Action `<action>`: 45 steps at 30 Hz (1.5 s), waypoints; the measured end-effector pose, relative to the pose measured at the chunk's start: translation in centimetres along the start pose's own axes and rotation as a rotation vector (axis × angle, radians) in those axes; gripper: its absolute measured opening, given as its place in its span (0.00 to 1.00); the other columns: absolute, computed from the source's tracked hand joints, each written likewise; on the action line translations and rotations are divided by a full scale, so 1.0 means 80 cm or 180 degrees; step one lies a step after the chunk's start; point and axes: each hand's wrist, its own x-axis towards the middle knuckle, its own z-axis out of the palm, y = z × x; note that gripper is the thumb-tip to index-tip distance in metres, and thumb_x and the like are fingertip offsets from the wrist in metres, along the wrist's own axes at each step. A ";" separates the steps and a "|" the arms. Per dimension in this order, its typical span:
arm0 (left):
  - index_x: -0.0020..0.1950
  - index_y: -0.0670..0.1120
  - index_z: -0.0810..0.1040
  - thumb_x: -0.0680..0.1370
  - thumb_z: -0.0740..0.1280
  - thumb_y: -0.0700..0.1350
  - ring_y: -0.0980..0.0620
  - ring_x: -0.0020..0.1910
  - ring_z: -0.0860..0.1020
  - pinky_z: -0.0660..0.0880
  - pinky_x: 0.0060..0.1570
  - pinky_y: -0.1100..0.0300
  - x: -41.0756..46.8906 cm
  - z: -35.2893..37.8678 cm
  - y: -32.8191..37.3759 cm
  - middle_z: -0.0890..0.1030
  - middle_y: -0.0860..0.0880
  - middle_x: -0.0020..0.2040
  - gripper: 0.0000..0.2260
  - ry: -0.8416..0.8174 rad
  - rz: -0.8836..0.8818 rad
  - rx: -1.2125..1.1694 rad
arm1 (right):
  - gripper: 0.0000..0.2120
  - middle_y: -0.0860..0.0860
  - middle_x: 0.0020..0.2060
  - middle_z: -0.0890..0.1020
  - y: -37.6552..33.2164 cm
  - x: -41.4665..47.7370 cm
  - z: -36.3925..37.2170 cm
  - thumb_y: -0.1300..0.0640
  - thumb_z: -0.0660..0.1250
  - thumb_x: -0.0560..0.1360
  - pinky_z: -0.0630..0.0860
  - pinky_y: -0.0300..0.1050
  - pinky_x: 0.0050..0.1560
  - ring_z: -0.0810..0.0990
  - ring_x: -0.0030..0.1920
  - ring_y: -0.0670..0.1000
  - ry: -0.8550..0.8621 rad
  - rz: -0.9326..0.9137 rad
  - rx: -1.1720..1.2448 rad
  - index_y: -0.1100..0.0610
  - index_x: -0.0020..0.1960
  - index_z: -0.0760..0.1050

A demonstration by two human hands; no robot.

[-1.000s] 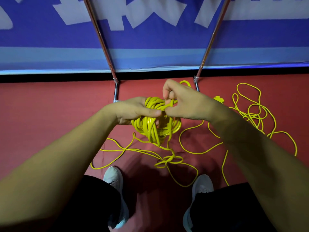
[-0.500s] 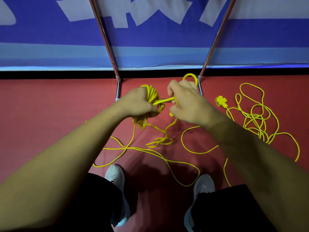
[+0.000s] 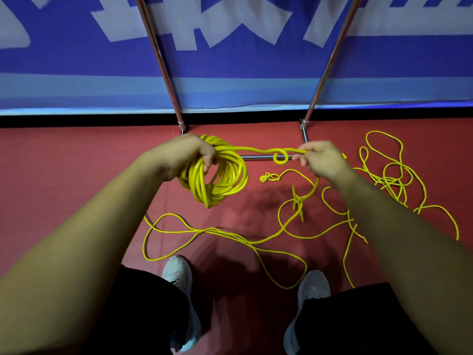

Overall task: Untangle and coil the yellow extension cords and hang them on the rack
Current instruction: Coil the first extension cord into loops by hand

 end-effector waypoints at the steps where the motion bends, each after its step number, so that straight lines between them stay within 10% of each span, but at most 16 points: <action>1: 0.33 0.32 0.74 0.50 0.65 0.40 0.46 0.23 0.68 0.65 0.28 0.62 -0.002 -0.002 0.001 0.72 0.42 0.25 0.15 -0.0164 -0.0036 -0.0324 | 0.17 0.44 0.24 0.76 0.012 0.002 -0.001 0.72 0.55 0.71 0.57 0.37 0.21 0.65 0.21 0.45 -0.0064 0.0143 -0.0064 0.57 0.37 0.79; 13: 0.44 0.43 0.65 0.62 0.55 0.37 0.52 0.21 0.62 0.68 0.27 0.64 -0.001 0.004 0.019 0.65 0.47 0.23 0.12 -0.0281 0.0380 -0.2162 | 0.07 0.50 0.36 0.77 0.023 -0.022 0.026 0.60 0.66 0.77 0.70 0.38 0.35 0.75 0.36 0.48 -0.1654 0.0004 0.0223 0.53 0.53 0.79; 19: 0.42 0.44 0.65 0.62 0.55 0.37 0.51 0.22 0.63 0.67 0.29 0.64 -0.005 0.000 0.021 0.64 0.48 0.23 0.10 -0.0246 0.0450 -0.2277 | 0.13 0.56 0.43 0.82 -0.015 -0.025 0.041 0.51 0.66 0.75 0.71 0.41 0.50 0.79 0.46 0.49 -0.1111 -0.0495 0.1249 0.59 0.39 0.78; 23: 0.42 0.37 0.71 0.60 0.59 0.37 0.49 0.22 0.66 0.63 0.31 0.58 -0.003 -0.003 0.011 0.70 0.46 0.23 0.12 -0.0183 0.0541 -0.1375 | 0.07 0.55 0.38 0.80 -0.027 -0.027 0.042 0.67 0.62 0.78 0.76 0.45 0.48 0.81 0.41 0.51 -0.1117 -0.0353 0.2088 0.61 0.53 0.77; 27: 0.28 0.36 0.73 0.51 0.66 0.40 0.46 0.25 0.66 0.61 0.27 0.61 -0.003 -0.006 0.005 0.70 0.42 0.25 0.11 -0.0080 0.0697 0.0077 | 0.10 0.51 0.28 0.65 -0.041 -0.027 0.039 0.55 0.61 0.82 0.69 0.41 0.34 0.67 0.30 0.50 -0.0924 -0.0203 0.2305 0.61 0.55 0.74; 33: 0.42 0.41 0.79 0.58 0.64 0.41 0.44 0.27 0.79 0.78 0.28 0.51 -0.005 0.005 -0.002 0.81 0.42 0.31 0.14 -0.0742 0.0662 0.2263 | 0.14 0.54 0.33 0.73 -0.035 -0.025 0.039 0.60 0.56 0.84 0.72 0.41 0.28 0.71 0.24 0.46 -0.0699 -0.0194 0.0902 0.61 0.46 0.77; 39: 0.44 0.47 0.80 0.65 0.70 0.43 0.45 0.32 0.83 0.81 0.35 0.48 0.002 0.012 -0.005 0.83 0.46 0.34 0.09 -0.0681 0.0845 0.2813 | 0.16 0.64 0.36 0.78 -0.043 -0.025 0.045 0.66 0.55 0.81 0.70 0.40 0.26 0.71 0.20 0.43 -0.0537 -0.0393 0.0165 0.58 0.38 0.73; 45: 0.45 0.47 0.80 0.68 0.68 0.35 0.53 0.29 0.82 0.80 0.34 0.55 -0.010 0.016 0.008 0.83 0.49 0.31 0.09 -0.0606 0.1321 0.2553 | 0.31 0.55 0.62 0.72 -0.052 -0.037 0.049 0.77 0.57 0.70 0.66 0.22 0.49 0.74 0.52 0.35 -0.0664 -0.1398 -0.0431 0.59 0.70 0.73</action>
